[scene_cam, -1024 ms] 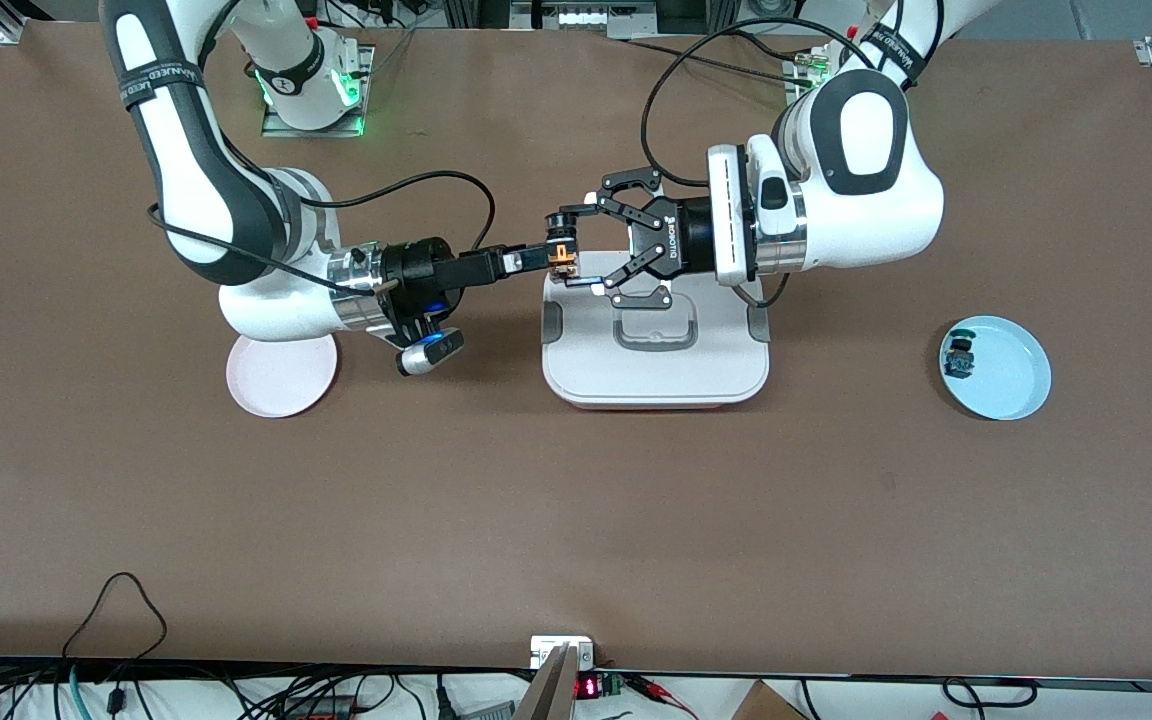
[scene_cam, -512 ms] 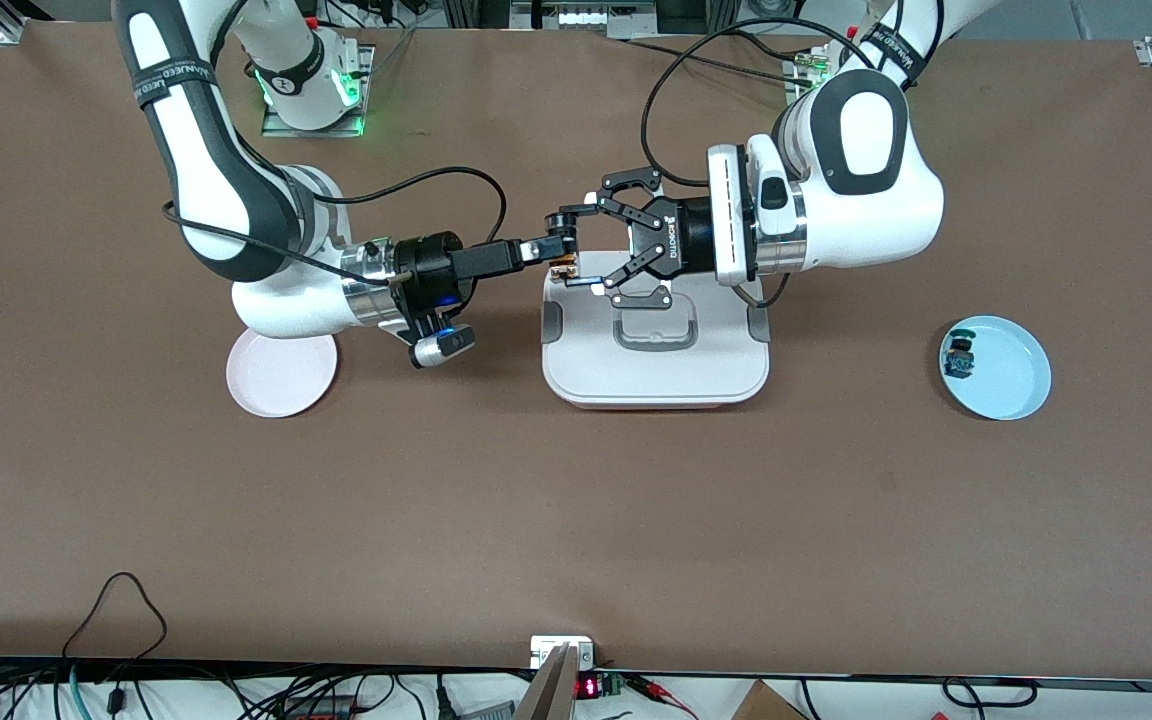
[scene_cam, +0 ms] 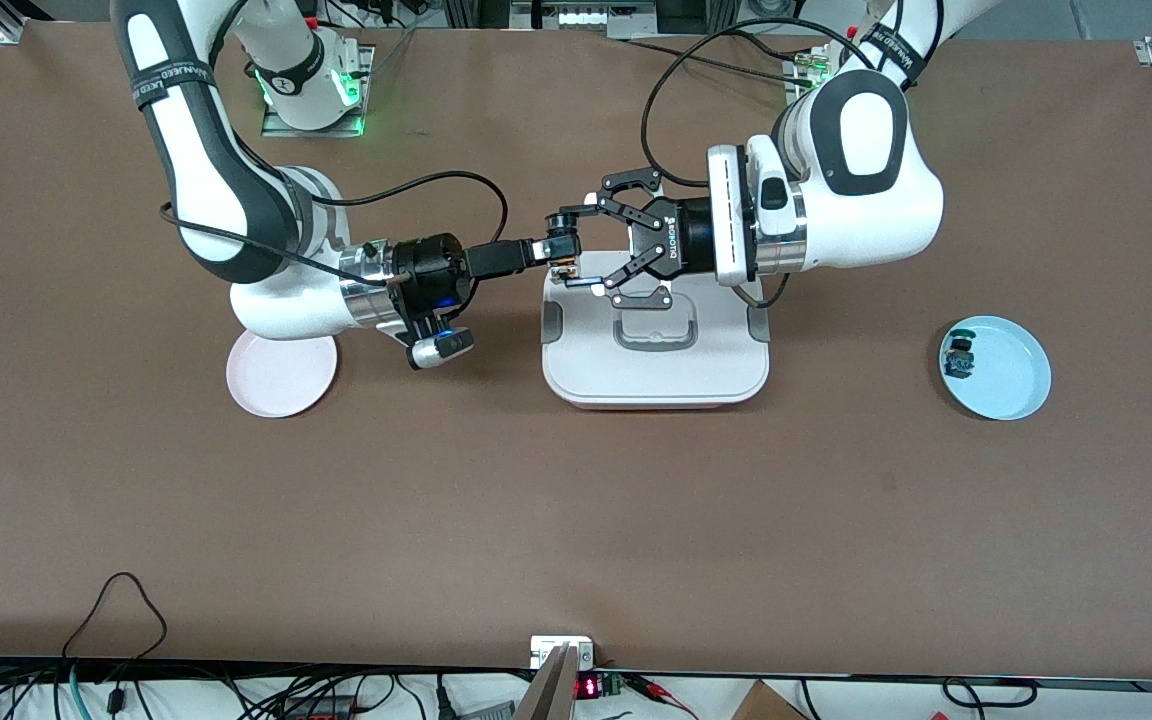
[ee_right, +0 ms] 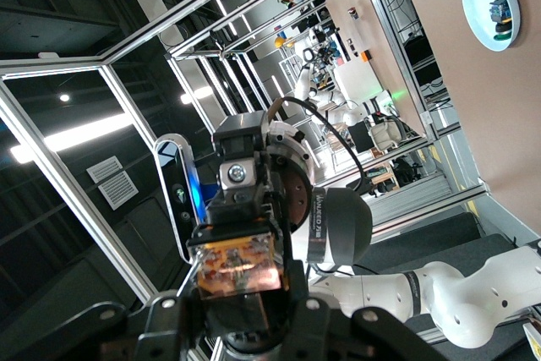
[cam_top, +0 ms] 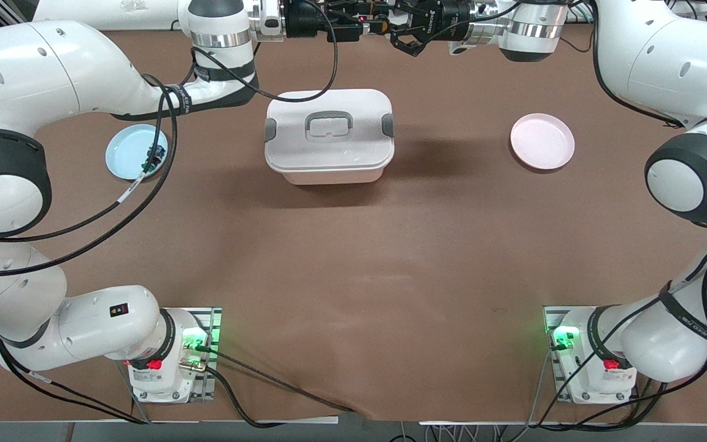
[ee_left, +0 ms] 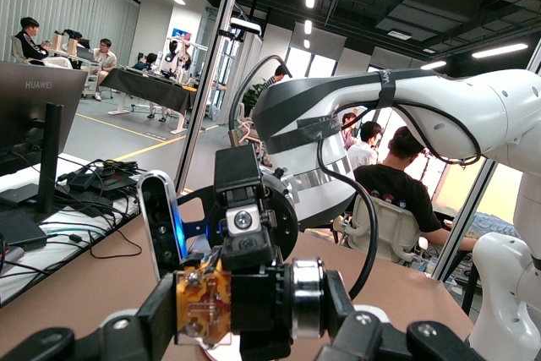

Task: Transfer orange switch to right arm and place
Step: 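Open the left gripper and withdraw it while the right gripper pulls back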

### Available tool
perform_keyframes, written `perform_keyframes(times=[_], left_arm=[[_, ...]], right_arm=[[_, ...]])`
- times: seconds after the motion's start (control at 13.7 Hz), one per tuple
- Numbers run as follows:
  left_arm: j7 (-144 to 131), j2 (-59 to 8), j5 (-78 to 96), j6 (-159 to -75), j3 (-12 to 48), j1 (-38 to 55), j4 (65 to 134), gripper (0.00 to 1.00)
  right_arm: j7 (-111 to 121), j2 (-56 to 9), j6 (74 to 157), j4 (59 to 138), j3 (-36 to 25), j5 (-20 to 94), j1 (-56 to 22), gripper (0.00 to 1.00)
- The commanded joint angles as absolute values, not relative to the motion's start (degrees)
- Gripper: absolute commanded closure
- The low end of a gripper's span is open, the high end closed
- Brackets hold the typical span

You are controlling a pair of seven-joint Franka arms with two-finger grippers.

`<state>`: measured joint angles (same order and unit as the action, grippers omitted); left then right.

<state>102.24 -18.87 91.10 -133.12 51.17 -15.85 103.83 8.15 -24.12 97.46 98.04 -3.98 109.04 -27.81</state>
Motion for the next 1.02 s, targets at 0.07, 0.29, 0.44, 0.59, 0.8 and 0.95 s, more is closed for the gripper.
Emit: perform_keyframes(times=[0.07, 0.29, 0.44, 0.59, 0.8, 0.95], left_arm=[[102.13, -18.28, 93.68, -136.31, 51.59, -15.12, 103.89, 0.33], [102.57, -19.07, 96.5, -136.14, 51.5, -14.85, 103.97, 0.0], [104.66, -19.07, 95.98, -134.92, 50.98, -17.21, 104.41, 0.0], [110.02, -20.12, 95.89, -131.41, 50.98, -20.81, 104.85, 0.0], [110.57, -20.21, 92.75, -123.51, 50.89, -28.28, 105.29, 0.0], [110.48, -20.48, 85.64, -116.66, 50.89, -34.42, 104.94, 0.0]], right_arm=[[9.58, -23.73, 97.47, 97.91, -4.04, 109.86, -27.77, 1.0], [10.11, -23.64, 97.38, 98.17, -4.66, 109.78, -27.77, 1.0], [10.89, -23.64, 97.38, 98.26, -4.66, 109.69, -27.77, 1.0], [12.12, -23.64, 97.73, 98.53, -4.66, 109.69, -27.77, 1.0], [12.3, -23.64, 97.73, 98.61, -4.66, 109.43, -26.81, 1.0], [12.3, -23.47, 97.21, 98.61, -4.66, 109.16, -25.23, 1.0]])
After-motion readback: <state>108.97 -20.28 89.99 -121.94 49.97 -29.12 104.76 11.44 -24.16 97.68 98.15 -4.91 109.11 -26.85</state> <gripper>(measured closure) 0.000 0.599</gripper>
